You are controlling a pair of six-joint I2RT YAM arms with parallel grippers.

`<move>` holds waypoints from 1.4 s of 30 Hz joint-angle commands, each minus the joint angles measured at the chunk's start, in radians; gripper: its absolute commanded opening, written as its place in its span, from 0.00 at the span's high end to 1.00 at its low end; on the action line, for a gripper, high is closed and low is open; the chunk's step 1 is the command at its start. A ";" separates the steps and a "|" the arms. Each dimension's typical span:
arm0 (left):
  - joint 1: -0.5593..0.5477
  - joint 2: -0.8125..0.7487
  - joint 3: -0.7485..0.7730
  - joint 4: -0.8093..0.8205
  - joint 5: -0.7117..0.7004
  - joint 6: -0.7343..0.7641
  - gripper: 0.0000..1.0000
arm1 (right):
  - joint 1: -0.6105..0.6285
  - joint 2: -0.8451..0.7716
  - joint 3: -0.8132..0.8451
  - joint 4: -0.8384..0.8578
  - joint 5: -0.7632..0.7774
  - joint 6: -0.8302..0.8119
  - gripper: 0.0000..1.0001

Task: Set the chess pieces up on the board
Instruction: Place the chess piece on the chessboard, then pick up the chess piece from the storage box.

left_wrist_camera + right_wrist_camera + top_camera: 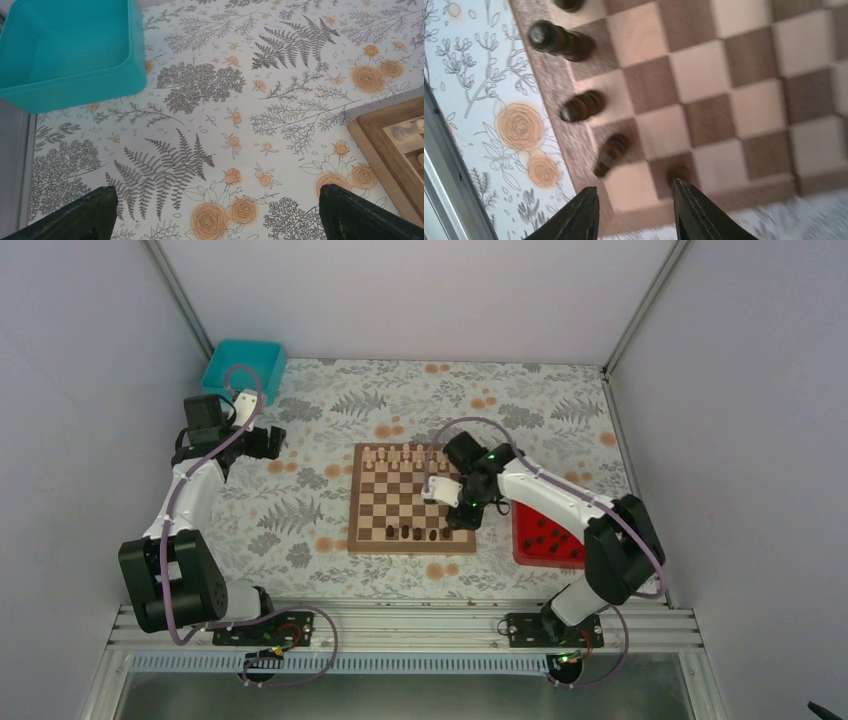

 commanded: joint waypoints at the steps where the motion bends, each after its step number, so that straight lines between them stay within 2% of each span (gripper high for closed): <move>1: 0.006 0.001 0.008 0.011 -0.001 0.004 0.00 | -0.104 -0.113 0.051 -0.060 -0.024 -0.042 0.58; 6: 0.006 0.000 0.008 0.013 0.001 0.004 0.00 | -0.304 -0.230 0.058 -0.114 -0.028 -0.102 0.58; 11: 0.006 0.001 0.008 0.013 0.009 0.004 0.00 | -0.508 -0.290 -0.040 -0.119 0.002 -0.174 0.58; 19: 0.005 0.001 0.006 0.015 0.012 0.004 0.00 | -0.718 -0.295 -0.202 -0.025 -0.001 -0.252 0.58; 24: 0.006 0.004 0.006 0.014 0.014 0.004 0.00 | -0.768 -0.267 -0.262 0.032 0.031 -0.266 0.59; 37: 0.007 -0.002 0.002 0.016 0.012 0.004 0.00 | -0.800 -0.168 -0.333 0.158 0.076 -0.259 0.61; 42: 0.007 0.000 0.001 0.014 0.014 0.005 0.00 | -0.808 -0.157 -0.333 0.159 0.068 -0.264 0.68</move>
